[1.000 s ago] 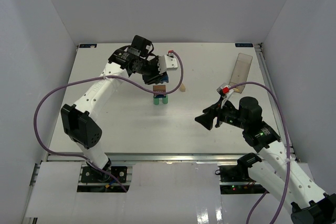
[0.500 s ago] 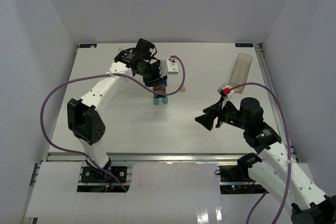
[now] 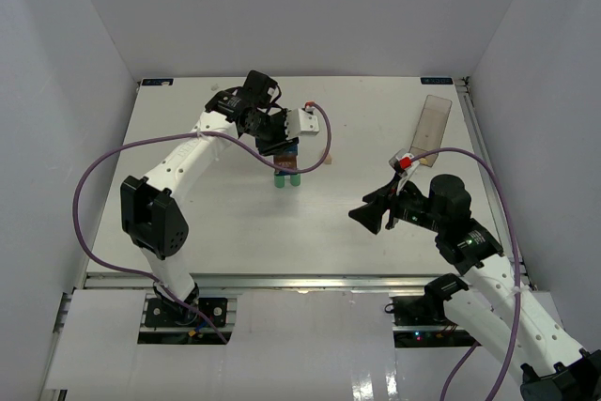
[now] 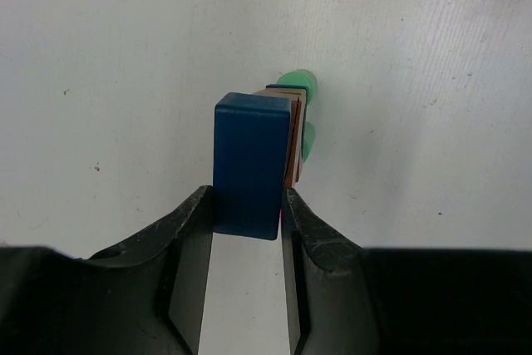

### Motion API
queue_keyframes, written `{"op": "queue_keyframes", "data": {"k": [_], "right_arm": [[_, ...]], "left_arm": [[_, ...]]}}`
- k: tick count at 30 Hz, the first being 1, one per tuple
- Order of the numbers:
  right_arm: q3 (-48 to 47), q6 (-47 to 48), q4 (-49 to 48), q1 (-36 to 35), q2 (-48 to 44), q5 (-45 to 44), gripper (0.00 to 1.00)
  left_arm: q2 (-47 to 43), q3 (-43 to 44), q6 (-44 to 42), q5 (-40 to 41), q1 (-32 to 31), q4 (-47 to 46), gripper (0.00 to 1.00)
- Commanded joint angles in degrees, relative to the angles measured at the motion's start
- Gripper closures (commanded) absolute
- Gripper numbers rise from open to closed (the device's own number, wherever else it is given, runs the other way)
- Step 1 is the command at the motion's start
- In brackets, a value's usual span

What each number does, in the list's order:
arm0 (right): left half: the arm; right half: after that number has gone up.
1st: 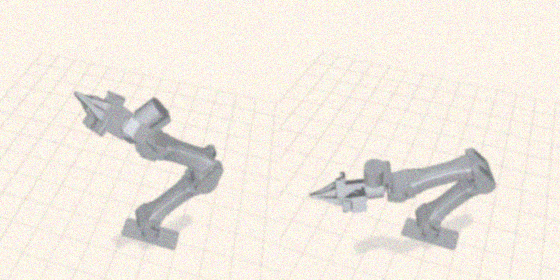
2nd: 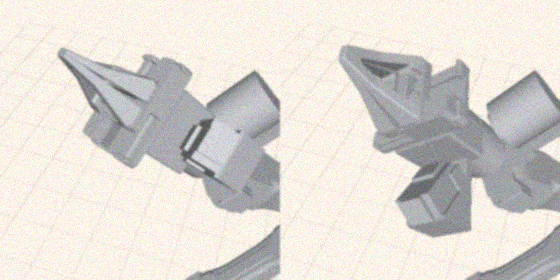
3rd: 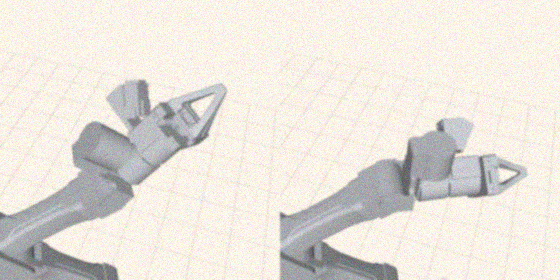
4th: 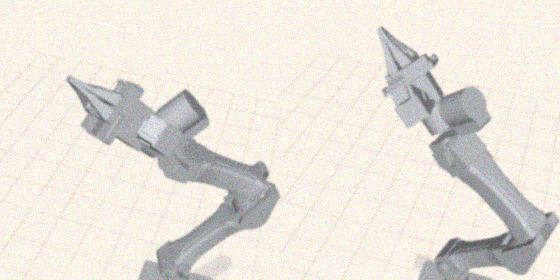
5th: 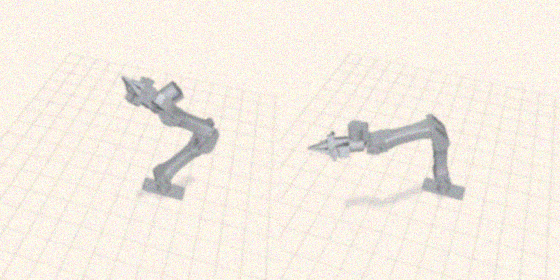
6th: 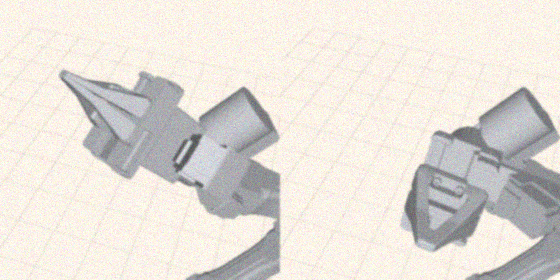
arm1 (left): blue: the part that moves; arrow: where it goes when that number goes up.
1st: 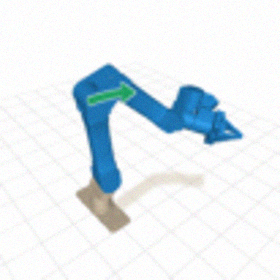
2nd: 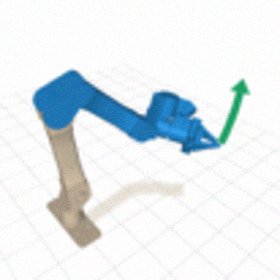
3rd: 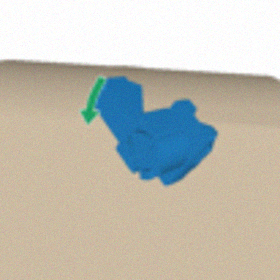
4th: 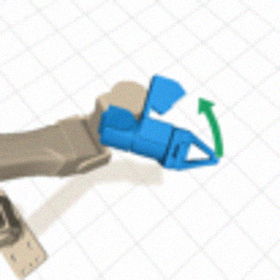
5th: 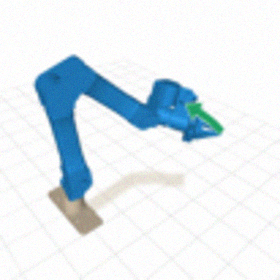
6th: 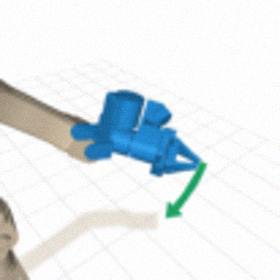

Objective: Build the wood block tower

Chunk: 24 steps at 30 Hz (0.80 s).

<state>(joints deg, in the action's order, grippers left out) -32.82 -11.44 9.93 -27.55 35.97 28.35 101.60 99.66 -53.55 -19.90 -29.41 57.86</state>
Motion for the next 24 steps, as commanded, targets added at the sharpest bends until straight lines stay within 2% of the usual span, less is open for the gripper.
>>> {"op": "queue_keyframes", "data": {"k": [1, 5, 24], "right_arm": [[0.46, 0.82, -2.46, -0.22, -0.55, 0.83, 0.29], [0.42, 0.9, -2.46, -0.28, -0.55, 0.91, 0.29], [0.39, 0.9, -2.46, -0.22, -0.68, 1.13, 0.29]], "left_arm": [[-2.63, -0.45, -1.36, -1.23, 0.31, -1.02, 1.0], [-2.58, -1.4, -1.21, 0.59, 0.32, -1.37, 1.0], [-3.16, -2.19, -1.59, -0.93, 0.19, -2.14, 1.0]]}}
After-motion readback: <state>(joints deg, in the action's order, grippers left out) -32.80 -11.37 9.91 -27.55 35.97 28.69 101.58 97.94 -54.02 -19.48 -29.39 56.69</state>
